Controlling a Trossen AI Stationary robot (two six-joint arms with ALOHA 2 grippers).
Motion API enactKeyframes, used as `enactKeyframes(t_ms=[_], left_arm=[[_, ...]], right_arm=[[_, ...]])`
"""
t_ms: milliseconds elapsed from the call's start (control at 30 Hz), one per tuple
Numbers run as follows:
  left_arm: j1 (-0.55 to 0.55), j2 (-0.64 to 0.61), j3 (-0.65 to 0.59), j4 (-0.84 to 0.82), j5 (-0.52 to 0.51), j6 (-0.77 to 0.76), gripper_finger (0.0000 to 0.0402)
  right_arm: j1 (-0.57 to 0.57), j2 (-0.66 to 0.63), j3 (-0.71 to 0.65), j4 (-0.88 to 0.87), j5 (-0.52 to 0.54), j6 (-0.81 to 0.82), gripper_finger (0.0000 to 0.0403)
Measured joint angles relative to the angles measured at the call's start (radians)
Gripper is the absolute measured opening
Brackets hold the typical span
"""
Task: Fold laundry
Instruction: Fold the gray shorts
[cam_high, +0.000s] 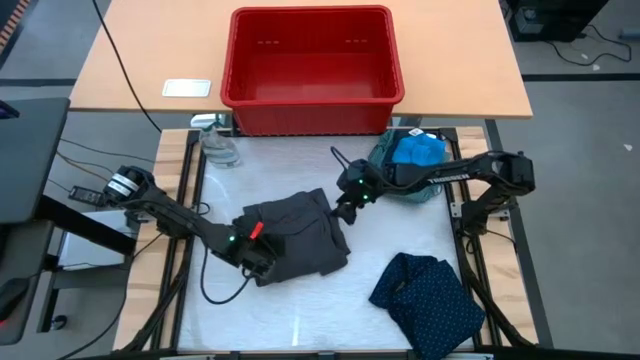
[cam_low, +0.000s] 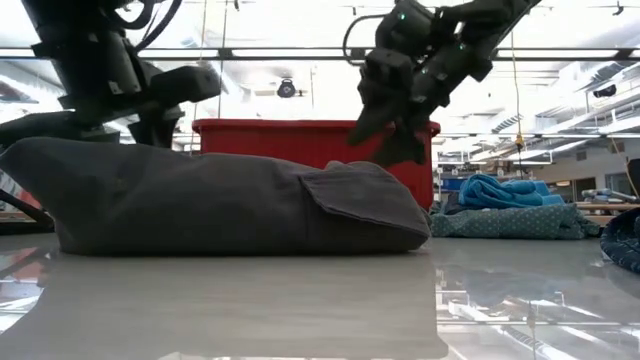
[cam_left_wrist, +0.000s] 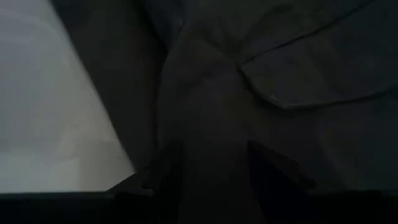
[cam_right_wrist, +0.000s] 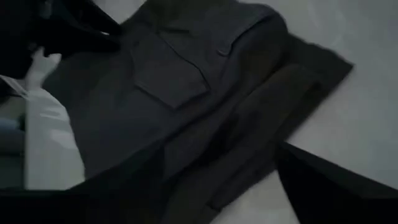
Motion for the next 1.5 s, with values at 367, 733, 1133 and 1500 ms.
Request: enactKeyframes(t_ms=[367, 733, 1133, 1500], left_arm=[[0.032, -0.005, -0.023, 0.023, 0.059, 0.037, 0.0282], [0.048, -0.005, -0.024, -0.001, 0.067, 0.149, 0.0318], [0.055, -0.004, -0.178, 0.211, 0.07, 0.118, 0.0318], [0.07, -0.006, -0.283, 0.45, -0.024, 0.108, 0.0285]], right_arm=[[-0.038, 0.074, -0.001, 0.005, -0.064, 0.077, 0.038], [-0.022, 0.073, -0.001, 0.027, -0.079, 0.152, 0.0362], [0.063, 0.074, -0.001, 0.024, 0.001, 0.245, 0.0362], [0.032, 0.074, -0.001, -0.04, 0.062, 0.21, 0.0361]])
